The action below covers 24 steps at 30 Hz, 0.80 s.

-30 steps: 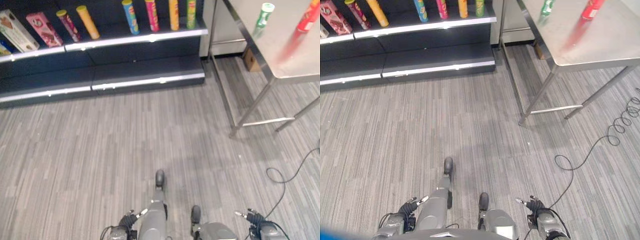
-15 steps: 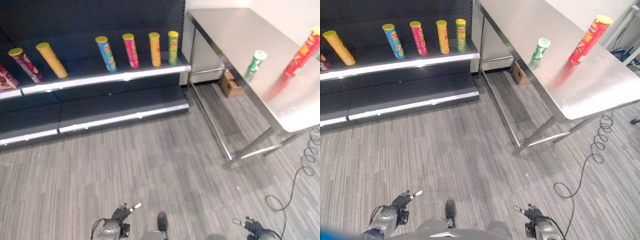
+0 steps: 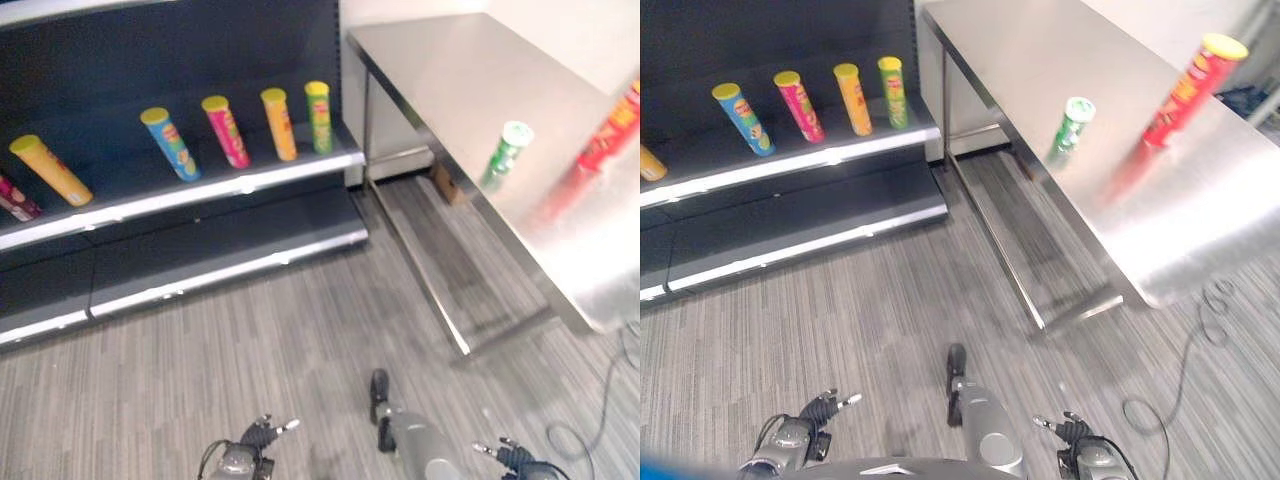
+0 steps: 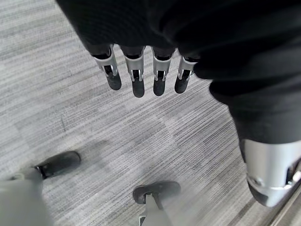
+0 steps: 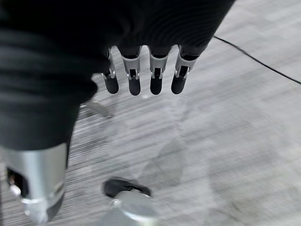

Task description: Put the goods on the table back onto the shelves and tidy them up.

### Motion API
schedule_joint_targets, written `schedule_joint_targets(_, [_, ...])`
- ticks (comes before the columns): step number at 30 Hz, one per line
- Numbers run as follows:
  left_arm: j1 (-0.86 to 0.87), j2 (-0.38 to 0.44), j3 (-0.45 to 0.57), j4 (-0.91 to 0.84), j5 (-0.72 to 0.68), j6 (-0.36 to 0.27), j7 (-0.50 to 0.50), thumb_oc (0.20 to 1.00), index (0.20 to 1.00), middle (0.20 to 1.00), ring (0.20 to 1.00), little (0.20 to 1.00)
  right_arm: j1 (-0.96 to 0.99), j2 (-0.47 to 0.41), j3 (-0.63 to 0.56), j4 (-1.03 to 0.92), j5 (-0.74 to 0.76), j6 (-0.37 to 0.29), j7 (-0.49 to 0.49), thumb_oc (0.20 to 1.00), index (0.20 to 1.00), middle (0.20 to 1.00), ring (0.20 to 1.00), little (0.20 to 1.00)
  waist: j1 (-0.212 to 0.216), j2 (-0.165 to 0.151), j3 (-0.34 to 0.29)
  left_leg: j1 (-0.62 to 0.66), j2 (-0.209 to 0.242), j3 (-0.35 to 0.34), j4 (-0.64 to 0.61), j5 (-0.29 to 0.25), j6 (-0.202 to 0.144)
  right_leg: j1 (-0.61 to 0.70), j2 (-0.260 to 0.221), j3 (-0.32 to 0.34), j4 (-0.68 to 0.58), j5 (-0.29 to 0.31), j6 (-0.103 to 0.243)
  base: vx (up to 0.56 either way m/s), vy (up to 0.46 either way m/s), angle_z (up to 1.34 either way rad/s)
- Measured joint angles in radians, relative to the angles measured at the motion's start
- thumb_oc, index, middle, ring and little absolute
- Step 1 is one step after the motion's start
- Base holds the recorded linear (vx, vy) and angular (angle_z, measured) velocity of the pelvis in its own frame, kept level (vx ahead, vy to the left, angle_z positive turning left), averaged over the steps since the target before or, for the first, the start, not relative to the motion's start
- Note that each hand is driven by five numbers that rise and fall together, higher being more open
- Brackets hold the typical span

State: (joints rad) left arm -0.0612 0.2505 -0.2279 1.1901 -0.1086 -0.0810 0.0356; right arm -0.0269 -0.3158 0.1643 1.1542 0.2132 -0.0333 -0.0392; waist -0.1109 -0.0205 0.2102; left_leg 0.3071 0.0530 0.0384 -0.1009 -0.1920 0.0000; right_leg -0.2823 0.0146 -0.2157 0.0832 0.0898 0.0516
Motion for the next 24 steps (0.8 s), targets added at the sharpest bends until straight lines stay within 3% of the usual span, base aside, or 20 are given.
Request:
schedule_joint_targets(1, [-0.019,-0.002,0.0,0.001,0.007,-0.002,0.0,1.0,1.0,1.0,1.0,1.0,-0.006,-0.006,-0.001,0.003,0.0,0.0,0.001,1.0,1.0,1.0,1.0,1.0,0.003,0.013,-0.001,-0.004,0.013,-0.022,0.005,0.006,-0.006,0.08,0.032,-0.005,-0.058,0.008,-0.012,0.41,-0.209,0.78])
schedule_joint_targets(3, [-0.026,0.0,-0.002,-0.02,0.007,-0.004,-0.001,1.0,1.0,1.0,1.0,1.0,-0.017,-0.023,-0.002,0.002,0.0,-0.002,0.002,1.0,1.0,1.0,1.0,1.0,0.004,0.02,-0.003,-0.041,0.011,-0.004,0.041,0.012,-0.014,0.145,0.056,-0.045,-0.097,-0.013,-0.027,0.32,-0.182,0.5])
schedule_joint_targets(4, [-0.025,0.005,-0.002,-0.022,0.007,-0.004,-0.001,1.0,1.0,1.0,1.0,1.0,-0.04,-0.024,-0.002,0.002,0.0,-0.001,0.003,1.0,1.0,1.0,1.0,1.0,0.021,0.036,-0.009,-0.067,0.053,0.016,0.101,-0.002,-0.025,0.163,0.068,-0.104,-0.078,-0.04,-0.042,0.22,-0.143,0.17])
schedule_joint_targets(5, [-0.025,0.011,-0.016,-0.034,0.007,-0.003,-0.002,1.0,1.0,1.0,1.0,1.0,-0.044,-0.035,-0.012,-0.002,0.0,-0.002,0.005,1.0,1.0,1.0,1.0,1.0,0.024,0.052,-0.015,-0.087,0.066,-0.007,0.163,-0.047,-0.076,0.108,0.061,-0.109,0.075,-0.103,-0.103,0.2,-0.141,0.2])
schedule_joint_targets(6, [-0.028,0.027,-0.018,-0.044,0.007,-0.003,-0.005,1.0,1.0,1.0,1.0,1.0,-0.043,-0.033,-0.023,-0.001,0.0,-0.002,0.004,1.0,1.0,1.0,1.0,1.0,0.02,0.011,-0.007,-0.122,0.044,0.0,0.267,-0.066,-0.094,0.118,0.032,-0.098,0.099,-0.147,-0.12,0.13,-0.101,0.31])
schedule_joint_targets(7, [-0.024,0.029,0.001,-0.043,0.006,-0.002,-0.005,1.0,1.0,1.0,1.0,1.0,-0.041,-0.031,-0.029,-0.004,0.001,-0.001,0.004,1.0,1.0,1.0,1.0,1.0,0.025,-0.002,-0.005,-0.185,0.044,0.008,0.413,-0.062,-0.116,0.158,0.037,-0.084,0.057,-0.148,-0.129,0.15,-0.14,0.28])
schedule_joint_targets(9, [0.005,0.028,0.008,-0.042,0.005,-0.002,-0.005,1.0,1.0,1.0,1.0,1.0,-0.027,-0.04,-0.017,-0.004,0.001,-0.005,0.004,1.0,1.0,1.0,1.0,1.0,0.044,-0.024,-0.007,-0.288,0.044,-0.001,0.659,-0.043,-0.15,0.233,0.038,-0.051,-0.032,-0.108,-0.117,0.16,-0.155,-0.17])
schedule_joint_targets(10, [0.038,0.016,0.011,-0.045,0.004,0.002,-0.004,1.0,1.0,1.0,1.0,1.0,-0.029,-0.054,-0.013,-0.017,0.001,-0.013,0.002,1.0,1.0,1.0,1.0,1.0,0.037,-0.022,-0.002,-0.394,0.035,-0.023,0.867,0.066,-0.162,0.272,0.048,-0.052,-0.071,-0.128,-0.13,0.09,-0.076,-0.34])
schedule_joint_targets(11, [0.04,0.009,0.011,-0.045,0.003,0.003,-0.002,1.0,1.0,1.0,1.0,1.0,-0.031,-0.058,-0.007,-0.016,0.001,-0.015,0.001,1.0,1.0,1.0,1.0,1.0,0.036,-0.019,0.001,-0.45,0.034,-0.024,0.977,0.111,-0.167,0.286,0.048,-0.05,-0.084,-0.128,-0.131,0.19,-0.032,-0.41])
schedule_joint_targets(12, [0.047,0.023,0.018,-0.039,0.002,0.005,-0.002,1.0,1.0,1.0,1.0,1.0,-0.023,-0.037,0.01,-0.001,0.001,-0.009,0.001,1.0,1.0,1.0,1.0,1.0,0.04,-0.046,0.009,-0.49,0.049,0.044,0.967,0.111,-0.165,0.324,0.035,-0.03,-0.107,-0.1,-0.12,0.21,0.033,-0.31])
schedule_joint_targets(14, [0.049,0.032,0.023,-0.037,0.001,0.005,0.001,1.0,1.0,1.0,1.0,1.0,-0.017,-0.013,0.013,0.004,0.001,0.0,-0.001,1.0,1.0,1.0,1.0,1.0,0.036,-0.048,0.013,-0.501,0.088,0.104,0.818,0.112,-0.163,0.364,0.044,-0.003,-0.154,-0.101,-0.124,0.24,0.08,-0.34])
schedule_joint_targets(16, [0.048,0.037,0.03,-0.038,0.002,0.005,0.0,1.0,1.0,1.0,1.0,1.0,-0.007,0.001,0.025,0.002,0.0,0.0,0.0,1.0,1.0,1.0,1.0,1.0,0.035,-0.066,0.027,-0.477,0.126,0.126,0.475,0.138,-0.156,0.394,0.051,0.027,-0.181,-0.089,-0.113,0.17,0.109,-0.5])
schedule_joint_targets(17, [0.048,0.037,0.03,-0.038,0.001,0.005,0.0,1.0,1.0,1.0,1.0,1.0,-0.006,0.0,0.034,0.006,0.0,0.0,-0.001,1.0,1.0,1.0,1.0,1.0,0.033,-0.056,0.024,-0.464,0.13,0.106,0.335,0.161,-0.158,0.394,0.059,0.037,-0.181,-0.085,-0.118,0.23,0.142,-0.65])
schedule_joint_targets(18, [0.039,0.034,0.028,-0.039,0.001,0.005,0.0,1.0,1.0,1.0,1.0,1.0,0.002,-0.003,0.044,0.011,-0.008,0.0,-0.002,1.0,1.0,1.0,1.0,1.0,0.029,-0.035,0.029,-0.464,0.137,0.026,0.162,0.194,-0.161,0.412,0.079,0.074,-0.181,-0.086,-0.12,0.32,0.185,-0.75])
schedule_joint_targets(19, [0.04,0.033,0.029,-0.037,0.001,0.005,0.0,1.0,1.0,1.0,1.0,1.0,0.002,-0.002,0.044,0.02,-0.016,0.0,-0.002,1.0,1.0,1.0,1.0,1.0,0.037,-0.03,0.026,-0.447,0.129,-0.042,0.064,0.217,-0.163,0.417,0.084,0.097,-0.181,-0.096,-0.106,0.26,0.133,-0.88])
schedule_joint_targets(22, [0.012,0.027,0.029,-0.024,0.001,0.003,0.0,1.0,1.0,1.0,1.0,1.0,-0.006,-0.015,0.042,0.054,-0.019,0.0,-0.006,1.0,1.0,1.0,1.0,1.0,0.032,-0.016,0.029,-0.472,0.1,-0.166,0.002,0.285,-0.181,0.46,0.104,0.135,-0.181,-0.126,-0.099,0.19,0.155,-0.51])
schedule_joint_targets(24, [-0.01,0.025,0.026,-0.02,0.001,0.002,0.0,1.0,1.0,1.0,1.0,1.0,0.009,-0.025,0.041,0.062,-0.02,0.002,-0.006,1.0,1.0,1.0,1.0,1.0,0.03,-0.015,0.029,-0.471,0.092,-0.161,0.01,0.292,-0.179,0.482,0.109,0.16,-0.181,-0.128,-0.106,0.18,0.221,-0.37])
